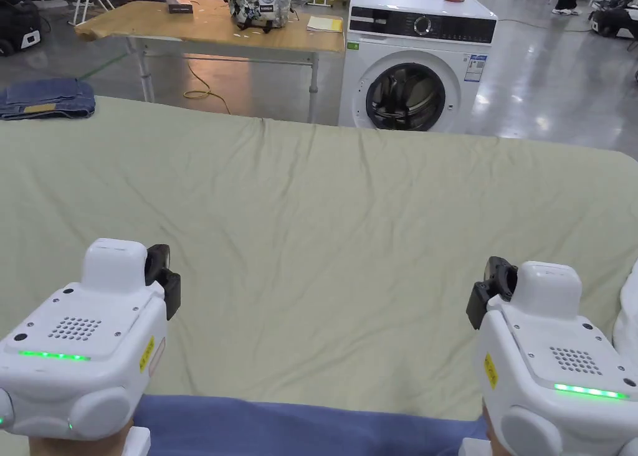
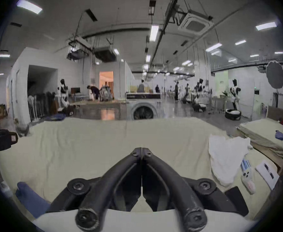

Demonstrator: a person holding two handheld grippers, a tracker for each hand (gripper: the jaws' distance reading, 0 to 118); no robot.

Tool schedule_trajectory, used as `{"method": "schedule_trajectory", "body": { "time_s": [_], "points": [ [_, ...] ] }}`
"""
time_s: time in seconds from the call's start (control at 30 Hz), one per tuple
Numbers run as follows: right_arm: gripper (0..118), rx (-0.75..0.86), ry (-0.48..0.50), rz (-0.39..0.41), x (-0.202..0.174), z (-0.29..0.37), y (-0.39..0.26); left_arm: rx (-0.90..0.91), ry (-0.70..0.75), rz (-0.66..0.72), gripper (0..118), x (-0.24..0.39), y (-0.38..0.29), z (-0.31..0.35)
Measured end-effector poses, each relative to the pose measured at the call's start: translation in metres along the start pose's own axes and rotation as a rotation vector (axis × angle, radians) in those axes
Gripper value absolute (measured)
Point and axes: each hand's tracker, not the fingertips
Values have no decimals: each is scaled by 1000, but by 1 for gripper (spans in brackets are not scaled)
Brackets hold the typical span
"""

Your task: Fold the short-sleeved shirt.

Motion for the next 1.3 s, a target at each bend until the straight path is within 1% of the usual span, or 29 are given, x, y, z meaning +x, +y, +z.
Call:
{"method": "schedule_trajectory", "body": {
  "time_s": [0.03,0.17,0.23,0.27,0.3,0.33,0.37,0.43,0.47,0.5,0.53,0.6,0.63,0.67,0.7,0.73,0.77,0.8,0.83,0.87,0.93,0.97,1.0,1.07,1.1,1.17,1.23,1.3],
  "points": [
    [0,1,2,-1,-2,-1,1,10,19,-5,0,0,0,1],
    [0,18,14,-2,-9,-3,2,-1,10,29,0,-16,0,1],
    [0,13,24,13,-11,-3,3,-64,-41,78,0,-33,1,3],
    [0,9,31,20,-12,-4,2,-126,-95,130,0,-49,3,2],
    [0,5,33,27,-12,-5,1,-226,-179,183,0,-64,4,-3],
    [0,2,36,34,-13,-5,0,-313,-222,259,0,-79,1,-3],
    [0,1,38,41,-14,-6,-1,-336,-265,312,0,-95,-2,-3],
    [0,3,38,61,-16,-7,-5,-358,-279,378,0,-122,-11,-1],
    [0,0,40,68,-17,-8,-6,-373,-301,414,0,-148,-20,-7],
    [0,-3,45,68,-17,-9,-6,-432,-339,452,0,-160,-27,-9],
    [0,-9,49,68,-18,-10,-7,-447,-341,506,0,-177,-35,-10],
    [0,-23,60,63,-19,-11,-9,-526,-421,594,0,-191,-44,-7],
    [0,-28,63,63,-20,-12,-10,-555,-425,623,2,-202,-53,-10],
    [0,-37,68,66,-21,-13,-11,-597,-443,667,11,-215,-63,-15],
    [0,-42,72,68,-21,-14,-13,-655,-502,717,22,-224,-74,-19],
    [0,-50,75,72,-21,-15,-14,-701,-526,743,29,-223,-78,-13],
    [0,-61,78,77,-21,-15,-15,-738,-490,738,33,-229,-87,-14],
    [0,-65,82,80,-21,-15,-17,-765,-488,735,43,-234,-96,-15],
    [0,-68,81,83,-21,-15,-19,-790,-496,737,65,-239,-104,-17],
    [0,-73,81,87,-21,-16,-21,-789,-496,737,75,-248,-115,-22],
    [0,-76,81,89,-20,-16,-23,-840,-498,778,76,-252,-134,-25],
    [0,-78,81,88,-20,-16,-24,-830,-496,806,76,-253,-141,-28],
    [0,-81,79,85,-19,-15,-24,-847,-508,853,76,-254,-150,-30],
    [0,-88,77,78,-18,-16,-25,-850,-518,859,76,-247,-165,-34],
    [0,-93,76,75,-18,-16,-25,-853,-585,886,76,-243,-171,-37],
    [0,-101,75,77,-17,-16,-26,-804,-651,952,76,-224,-162,-31],
    [0,-107,72,81,-16,-16,-27,-836,-736,1000,76,-209,-171,-40],
    [0,-111,70,81,-15,-16,-29,-860,-764,976,73,-192,-182,-47]
  ]
}}
